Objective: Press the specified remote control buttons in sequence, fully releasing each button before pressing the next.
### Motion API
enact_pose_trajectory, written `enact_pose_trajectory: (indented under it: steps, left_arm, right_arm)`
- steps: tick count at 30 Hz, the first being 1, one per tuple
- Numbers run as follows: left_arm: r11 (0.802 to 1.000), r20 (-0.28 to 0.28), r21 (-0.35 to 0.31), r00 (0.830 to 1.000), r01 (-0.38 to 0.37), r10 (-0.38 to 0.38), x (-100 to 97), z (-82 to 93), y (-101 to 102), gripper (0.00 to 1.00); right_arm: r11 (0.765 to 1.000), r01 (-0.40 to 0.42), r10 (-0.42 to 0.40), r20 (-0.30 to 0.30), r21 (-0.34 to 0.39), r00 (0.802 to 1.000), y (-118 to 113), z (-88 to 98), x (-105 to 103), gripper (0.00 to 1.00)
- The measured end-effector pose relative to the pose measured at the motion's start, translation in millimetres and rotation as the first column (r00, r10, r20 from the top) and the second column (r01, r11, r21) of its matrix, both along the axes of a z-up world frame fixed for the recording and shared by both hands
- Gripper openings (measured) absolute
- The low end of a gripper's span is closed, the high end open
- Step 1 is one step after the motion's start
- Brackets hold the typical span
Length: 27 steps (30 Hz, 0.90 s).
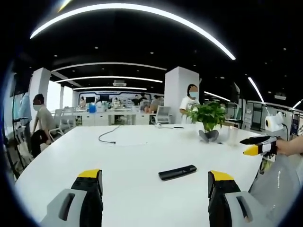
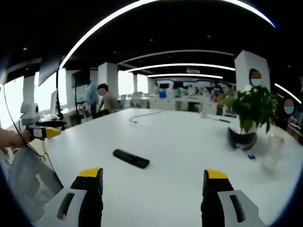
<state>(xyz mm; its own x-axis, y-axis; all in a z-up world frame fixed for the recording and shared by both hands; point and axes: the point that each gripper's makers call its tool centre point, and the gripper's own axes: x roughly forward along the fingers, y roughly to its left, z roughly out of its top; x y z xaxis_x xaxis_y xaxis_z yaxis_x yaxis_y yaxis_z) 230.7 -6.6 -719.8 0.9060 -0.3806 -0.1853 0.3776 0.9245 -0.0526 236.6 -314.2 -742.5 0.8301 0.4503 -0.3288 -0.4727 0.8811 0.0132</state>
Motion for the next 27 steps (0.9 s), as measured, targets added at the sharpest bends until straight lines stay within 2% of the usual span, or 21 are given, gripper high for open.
enact_pose_trajectory:
  steps: [4,11,14,17,20,22,24,25,27]
  left_arm:
    - [0.999,-0.008,0.013,1.000,-0.030,0.030,2.3,-1.6,5.6,0.96]
    - [0.999,-0.016,0.029,0.999,-0.043,0.043,3.3,-3.8,7.5,0.96]
    - [0.999,-0.032,0.037,0.999,-0.032,0.033,4.1,-8.6,7.9,0.96]
    - [0.999,-0.054,0.046,0.998,-0.011,0.013,5.0,-13.5,4.9,0.96]
    - [0.998,-0.084,0.057,0.996,-0.003,0.008,4.0,-20.6,5.2,0.96]
    - [0.999,-0.083,0.047,0.997,-0.001,0.004,3.8,-20.1,5.3,0.97]
    - [1.000,-0.067,0.009,0.998,0.013,-0.012,2.7,-14.2,1.7,0.98]
    - [1.000,-0.045,0.014,0.999,0.014,-0.013,3.1,-10.6,1.6,1.00]
    - [0.999,-0.046,0.014,0.999,0.029,-0.028,2.6,-11.1,-0.8,1.00]
  right_arm:
    - [1.000,-0.019,0.019,-0.021,-0.016,1.000,3.3,-4.8,-0.2,0.85]
    - [0.998,-0.057,0.058,-0.037,0.013,0.998,10.3,-6.2,-3.0,0.83]
    - [0.999,-0.049,0.048,-0.046,-0.002,0.998,8.3,-8.8,-2.5,0.83]
    - [1.000,-0.004,0.003,-0.059,-0.029,0.998,-0.6,-12.2,-0.4,0.83]
    - [1.000,0.013,-0.013,-0.057,-0.005,0.998,-4.6,-10.7,1.1,0.83]
    - [1.000,0.021,-0.021,-0.037,0.009,0.999,-6.9,-6.7,1.8,0.83]
    - [0.999,0.028,-0.027,-0.019,0.024,0.999,-8.1,-3.0,2.6,0.83]
    - [0.999,0.030,-0.029,-0.017,0.022,0.999,-8.6,-2.9,2.7,0.83]
    - [0.999,0.032,-0.032,-0.011,0.023,0.999,-9.0,-1.7,2.9,0.82]
